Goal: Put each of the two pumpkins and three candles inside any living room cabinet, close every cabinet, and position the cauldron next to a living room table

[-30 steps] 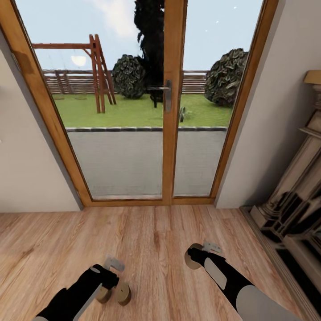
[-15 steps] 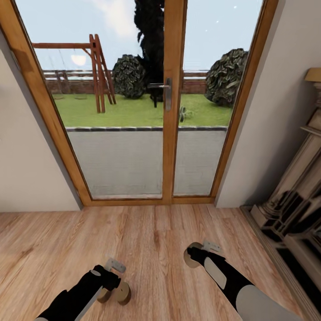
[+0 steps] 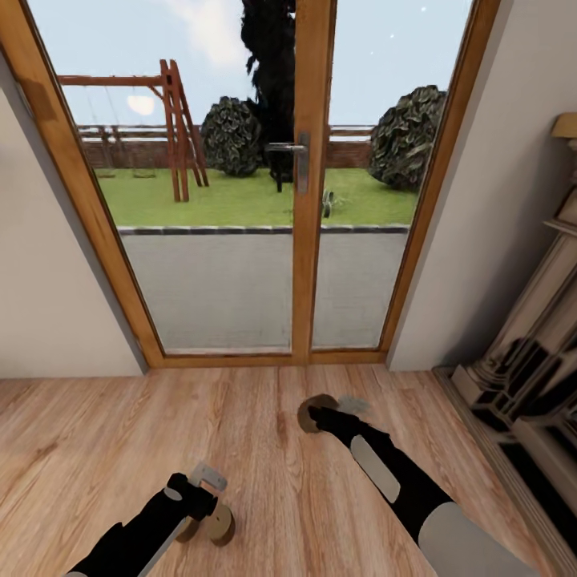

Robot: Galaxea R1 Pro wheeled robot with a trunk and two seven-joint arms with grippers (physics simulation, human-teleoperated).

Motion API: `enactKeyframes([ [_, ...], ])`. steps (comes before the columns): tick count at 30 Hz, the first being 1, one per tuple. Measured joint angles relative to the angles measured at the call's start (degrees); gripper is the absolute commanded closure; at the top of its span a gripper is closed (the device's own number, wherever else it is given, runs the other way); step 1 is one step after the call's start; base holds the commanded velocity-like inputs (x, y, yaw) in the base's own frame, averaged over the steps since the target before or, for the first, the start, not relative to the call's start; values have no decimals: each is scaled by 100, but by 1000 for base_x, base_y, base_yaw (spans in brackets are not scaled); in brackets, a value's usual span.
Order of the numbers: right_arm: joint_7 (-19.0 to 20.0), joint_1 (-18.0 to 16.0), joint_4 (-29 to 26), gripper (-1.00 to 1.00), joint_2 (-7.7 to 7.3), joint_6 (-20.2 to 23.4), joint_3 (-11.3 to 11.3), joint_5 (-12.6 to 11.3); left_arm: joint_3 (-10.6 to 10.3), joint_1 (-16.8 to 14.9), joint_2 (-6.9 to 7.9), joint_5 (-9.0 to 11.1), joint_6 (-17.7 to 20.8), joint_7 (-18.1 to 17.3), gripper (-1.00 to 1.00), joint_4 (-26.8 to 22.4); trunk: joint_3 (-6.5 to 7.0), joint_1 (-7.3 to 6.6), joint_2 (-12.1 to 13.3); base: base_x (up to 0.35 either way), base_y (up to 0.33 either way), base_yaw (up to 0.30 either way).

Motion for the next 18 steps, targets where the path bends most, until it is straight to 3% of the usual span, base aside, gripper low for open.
enactKeyframes([
  [2,-14,5,-875,100,-3,581,-25,-49,0,0,-1,-12,-34,-5,-100,12,-36,44,-80,0,0,0],
  [5,-180,3,-1764,100,-5,1155,-190,-222,2,1,-2,-17,-47,-7,-100,17,-90,110,-201,0,0,0],
  [10,-875,6,-1912,100,13,1675,-456,-422,-3,1,-115,-23,-50,-8,-100,22,-181,220,-401,0,0,0],
  [18,-1021,6,-1883,100,16,1968,-494,-461,-4,1,-192,-35,-85,-7,-100,26,-324,396,-722,0,0,0],
])
